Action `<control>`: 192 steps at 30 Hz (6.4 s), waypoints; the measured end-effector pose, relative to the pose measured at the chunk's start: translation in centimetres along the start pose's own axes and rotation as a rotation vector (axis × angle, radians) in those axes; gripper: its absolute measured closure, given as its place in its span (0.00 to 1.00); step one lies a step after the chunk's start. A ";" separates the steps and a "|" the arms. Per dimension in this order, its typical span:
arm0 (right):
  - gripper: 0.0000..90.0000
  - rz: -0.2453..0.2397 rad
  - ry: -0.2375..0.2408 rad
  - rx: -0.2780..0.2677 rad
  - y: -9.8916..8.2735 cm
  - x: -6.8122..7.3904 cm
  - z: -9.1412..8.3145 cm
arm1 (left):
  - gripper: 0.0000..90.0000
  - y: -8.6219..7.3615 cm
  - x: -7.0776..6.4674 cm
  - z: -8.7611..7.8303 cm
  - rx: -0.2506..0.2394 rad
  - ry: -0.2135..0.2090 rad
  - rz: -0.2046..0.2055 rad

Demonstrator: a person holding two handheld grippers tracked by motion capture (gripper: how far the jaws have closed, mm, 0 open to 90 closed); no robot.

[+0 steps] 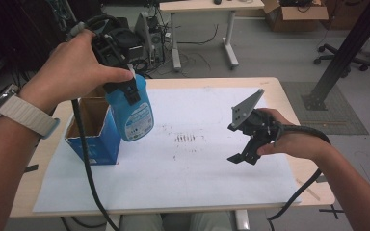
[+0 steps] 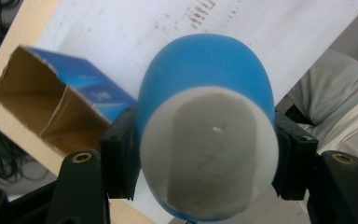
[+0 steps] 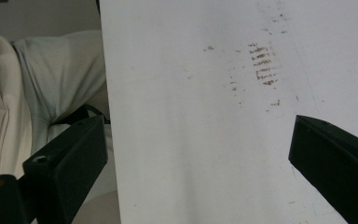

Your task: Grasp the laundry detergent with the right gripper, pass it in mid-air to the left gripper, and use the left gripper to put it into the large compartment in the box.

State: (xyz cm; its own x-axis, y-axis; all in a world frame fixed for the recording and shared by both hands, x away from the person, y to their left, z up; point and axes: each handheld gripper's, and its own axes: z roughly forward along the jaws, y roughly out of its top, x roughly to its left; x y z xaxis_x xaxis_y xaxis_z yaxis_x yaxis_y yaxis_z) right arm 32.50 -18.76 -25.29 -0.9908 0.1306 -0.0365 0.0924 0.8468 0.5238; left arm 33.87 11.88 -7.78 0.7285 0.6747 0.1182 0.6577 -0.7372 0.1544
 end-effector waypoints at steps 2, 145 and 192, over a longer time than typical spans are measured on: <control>0.05 -0.001 0.000 -0.005 -0.1 0.1 0.0 | 0.42 -0.1 0.4 -0.2 0.000 0.005 -0.036; 0.06 0.106 0.024 0.105 -3.3 -0.6 0.8 | 0.42 -8.6 13.4 20.5 0.020 0.121 -0.694; 0.07 0.079 -0.004 0.104 -2.8 1.6 -0.8 | 0.21 -9.4 10.0 11.4 -0.090 0.080 -0.616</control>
State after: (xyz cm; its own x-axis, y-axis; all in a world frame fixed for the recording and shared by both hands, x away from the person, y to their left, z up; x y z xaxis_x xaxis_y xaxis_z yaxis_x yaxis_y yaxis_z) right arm 30.58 -21.36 -26.17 -0.9795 0.2013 -0.0018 0.1806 0.8826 0.4340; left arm 37.17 25.12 -19.18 0.2020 0.9779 0.0535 0.9310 -0.2087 0.2994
